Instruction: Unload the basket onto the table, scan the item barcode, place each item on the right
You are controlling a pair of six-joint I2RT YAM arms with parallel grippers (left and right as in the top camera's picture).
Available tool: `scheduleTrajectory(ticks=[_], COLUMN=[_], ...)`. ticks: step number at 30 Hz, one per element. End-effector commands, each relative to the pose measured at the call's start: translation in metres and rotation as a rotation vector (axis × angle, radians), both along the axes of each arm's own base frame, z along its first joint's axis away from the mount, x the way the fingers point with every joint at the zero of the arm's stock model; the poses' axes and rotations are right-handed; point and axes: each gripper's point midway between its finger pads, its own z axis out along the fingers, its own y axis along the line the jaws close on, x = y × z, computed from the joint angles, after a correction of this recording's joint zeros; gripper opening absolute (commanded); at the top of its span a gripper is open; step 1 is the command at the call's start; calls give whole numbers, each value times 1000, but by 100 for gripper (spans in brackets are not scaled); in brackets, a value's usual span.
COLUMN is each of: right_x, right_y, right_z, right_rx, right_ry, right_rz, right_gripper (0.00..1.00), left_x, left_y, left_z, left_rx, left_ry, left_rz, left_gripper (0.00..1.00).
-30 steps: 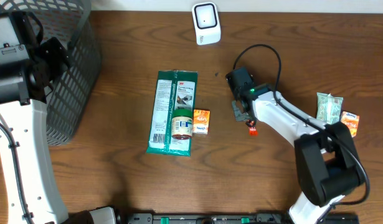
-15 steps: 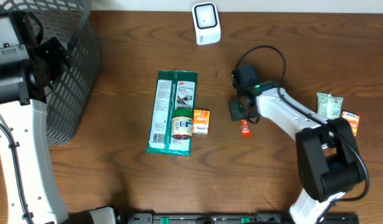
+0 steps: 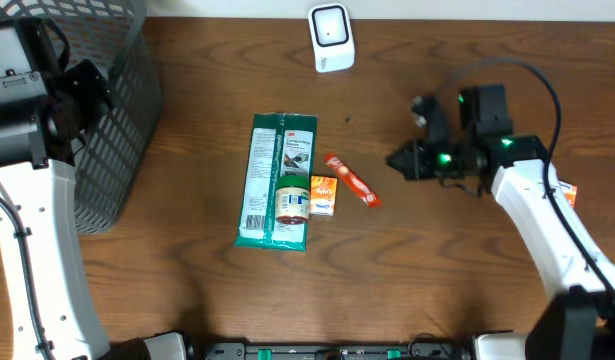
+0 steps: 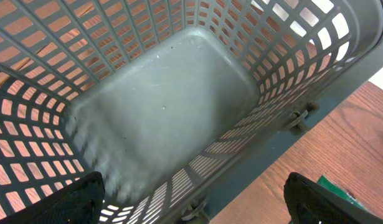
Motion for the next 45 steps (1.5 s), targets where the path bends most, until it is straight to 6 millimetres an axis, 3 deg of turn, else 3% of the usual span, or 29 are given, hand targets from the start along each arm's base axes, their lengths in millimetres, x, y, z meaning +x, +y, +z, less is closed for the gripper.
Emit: scheduleTrajectory(ticks=[1,3,6,7,9,13,17,21,26,27,29,30,31,34,38,42,45], right_x=[-18,-17,-11,-4,1,-1,-7,-14,-21,-22,-25,-24,-23,-12,-1,0,0], right_y=[-52,-66,-75,-71,-63,-37,-12,19,18,19,28,30,32,37,17,-20,-69], right_z=[-70,-73,-58,-43,-33,-33,-61,-103,-149,-153,-153,-147,-138,-79,5,76,107], right_rx=[-109,-111,-109,-110,-110,-124,-233,-336,-631,-659,-658,-650,-637,-520,-356,-134,-103], right_ry=[152,165,136,95,61,39,72,64,45,41,30,33,38,27,-50,-154,-214], right_rz=[-91,-130,-151,-142,-119,-43,0,85,143,154,176,167,154,119,24,-96,-252], right_gripper=[31,46,48,46,49,54,53,51,50,47,8,1,1,1,1,1,1], left_x=[-1,-1,-1,-1,-1,-1,-1,-1,-1,-1,-1,-1,-1,-1,-1,-1,-1], left_y=[4,4,4,4,4,4,4,4,4,4,4,4,4,4,4,4,4], left_z=[3,3,3,3,3,3,3,3,3,3,3,3,3,3,3,3,3], left_rx=[16,16,16,16,16,16,16,16,16,16,16,16,16,16,16,16,16], left_ry=[-1,-1,-1,-1,-1,-1,-1,-1,-1,-1,-1,-1,-1,-1,-1,-1,-1], left_rz=[6,6,6,6,6,6,6,6,6,6,6,6,6,6,6,6,6], left_gripper=[92,92,93,92,92,92,92,92,92,92,93,93,92,93,93,92,93])
